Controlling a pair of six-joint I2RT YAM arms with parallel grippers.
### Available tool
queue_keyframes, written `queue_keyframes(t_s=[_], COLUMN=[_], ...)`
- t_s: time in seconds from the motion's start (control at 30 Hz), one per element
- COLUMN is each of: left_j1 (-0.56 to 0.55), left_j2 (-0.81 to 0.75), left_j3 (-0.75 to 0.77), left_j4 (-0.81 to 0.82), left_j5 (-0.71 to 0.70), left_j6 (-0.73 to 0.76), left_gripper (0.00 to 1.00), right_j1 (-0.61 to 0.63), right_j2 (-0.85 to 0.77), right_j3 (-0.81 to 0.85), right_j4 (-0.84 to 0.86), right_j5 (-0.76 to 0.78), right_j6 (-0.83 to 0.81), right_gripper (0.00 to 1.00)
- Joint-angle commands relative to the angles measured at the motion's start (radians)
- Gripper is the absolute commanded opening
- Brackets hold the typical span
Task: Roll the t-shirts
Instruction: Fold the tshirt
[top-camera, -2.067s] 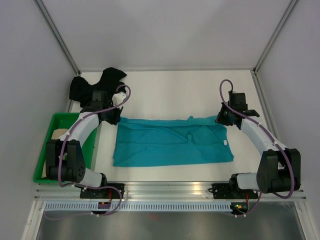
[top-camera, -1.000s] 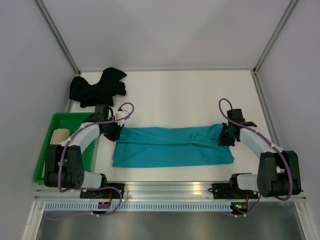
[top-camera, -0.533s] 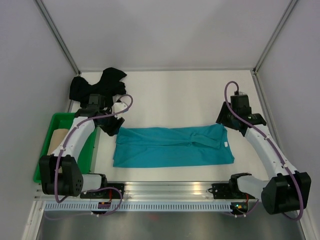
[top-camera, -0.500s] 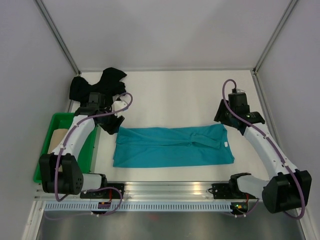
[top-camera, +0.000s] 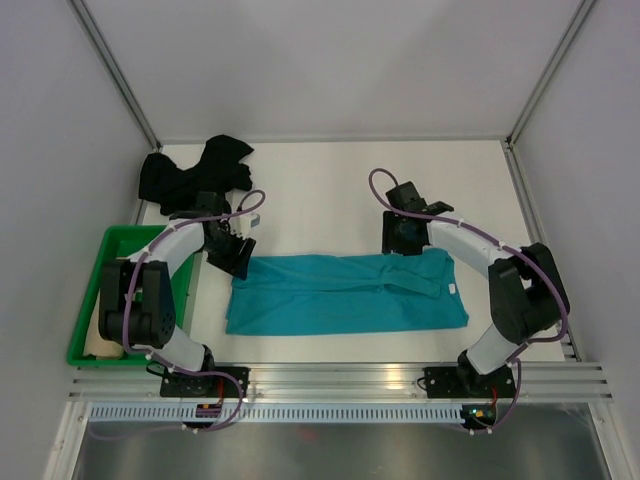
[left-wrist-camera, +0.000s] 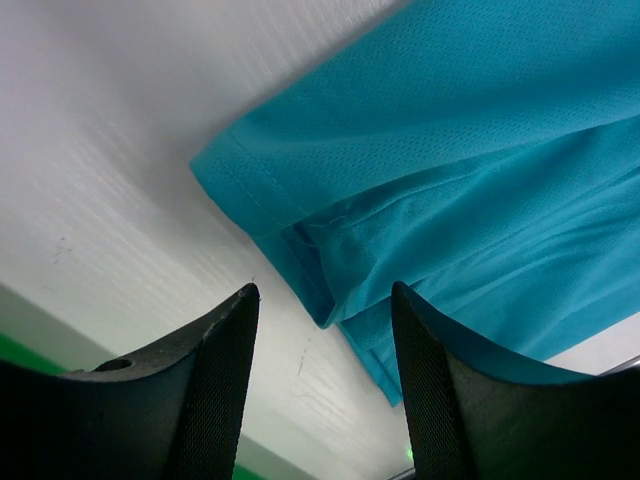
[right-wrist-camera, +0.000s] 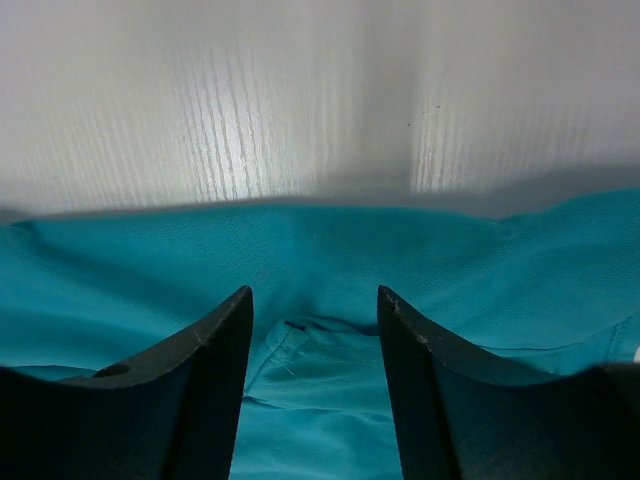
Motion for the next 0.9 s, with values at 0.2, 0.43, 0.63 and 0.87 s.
queue_keyframes(t_s=[0.2,0.43,0.63,0.87], left_j1=[-0.009,-0.009,-0.009,-0.009], left_j2=[0.061,0.027,-0.068,-0.174], left_j3=[-0.05,-0.044,-0.077,-0.123], left_j4=[0.126,0.133,0.132,0.089], left_j5=[0.089,0.08,0.095,0.118], left_j6=[-0.08,-0.085,-0.049,0.034], left_gripper=[0.57,0.32,0.13,0.02], right_j1=[0.049,0.058,0.062,0.078], right_j2=[0.045,0.019,-0.027,-0.118], right_j3=[-0.018,-0.069,-0.092,-0.123], right_j4=[0.026,0.034,-0.008,-0.042], right_j5=[0.023,0.026,0.043,0.042], right_j6=[0.037,0.063,0.071,0.106], right_gripper=[0.48,0.11,0.0,0.0])
